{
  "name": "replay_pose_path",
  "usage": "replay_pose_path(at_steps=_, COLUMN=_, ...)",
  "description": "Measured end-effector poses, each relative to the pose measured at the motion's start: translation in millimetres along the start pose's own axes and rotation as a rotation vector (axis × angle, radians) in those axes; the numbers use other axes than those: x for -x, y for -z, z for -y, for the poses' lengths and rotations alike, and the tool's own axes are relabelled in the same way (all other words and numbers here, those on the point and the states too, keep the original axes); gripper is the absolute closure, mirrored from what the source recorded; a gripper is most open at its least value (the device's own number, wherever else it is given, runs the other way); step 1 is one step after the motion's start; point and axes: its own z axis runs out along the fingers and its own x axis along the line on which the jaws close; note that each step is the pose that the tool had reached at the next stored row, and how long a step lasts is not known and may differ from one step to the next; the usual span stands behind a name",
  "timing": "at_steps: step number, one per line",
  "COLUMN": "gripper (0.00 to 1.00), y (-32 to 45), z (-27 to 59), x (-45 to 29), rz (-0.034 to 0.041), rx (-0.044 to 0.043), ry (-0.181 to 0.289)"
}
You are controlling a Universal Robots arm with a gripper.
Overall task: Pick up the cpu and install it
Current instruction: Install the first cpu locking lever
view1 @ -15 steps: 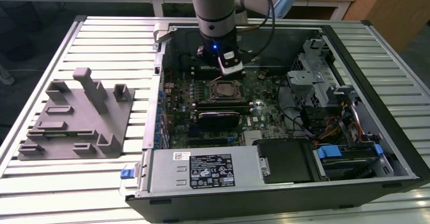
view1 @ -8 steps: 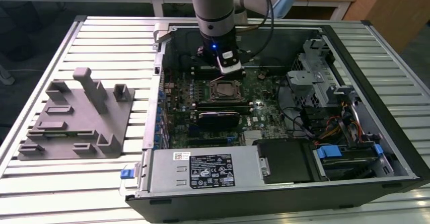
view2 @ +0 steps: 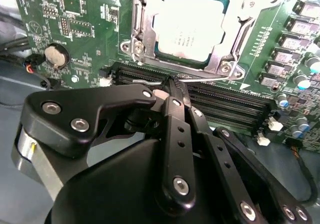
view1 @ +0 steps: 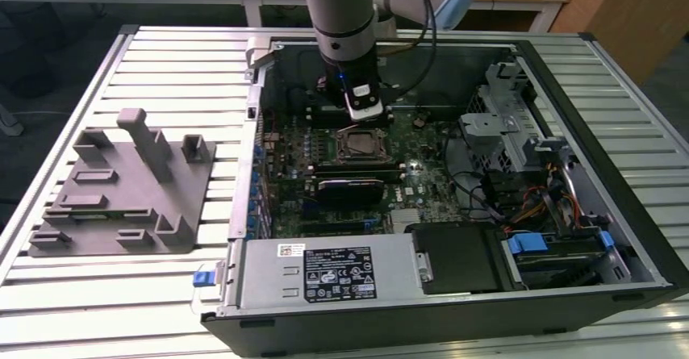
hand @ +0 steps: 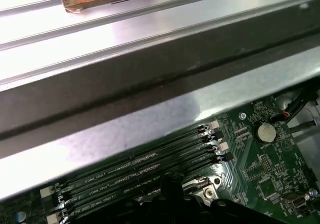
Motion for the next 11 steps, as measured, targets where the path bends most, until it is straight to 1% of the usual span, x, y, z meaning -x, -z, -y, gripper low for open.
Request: replay_pose_path(at_steps=11, gripper=0.89, y=-6.3, z=-0.3, x=-0.7, rz=0.0177, rx=-0.0129, ry=-0.065)
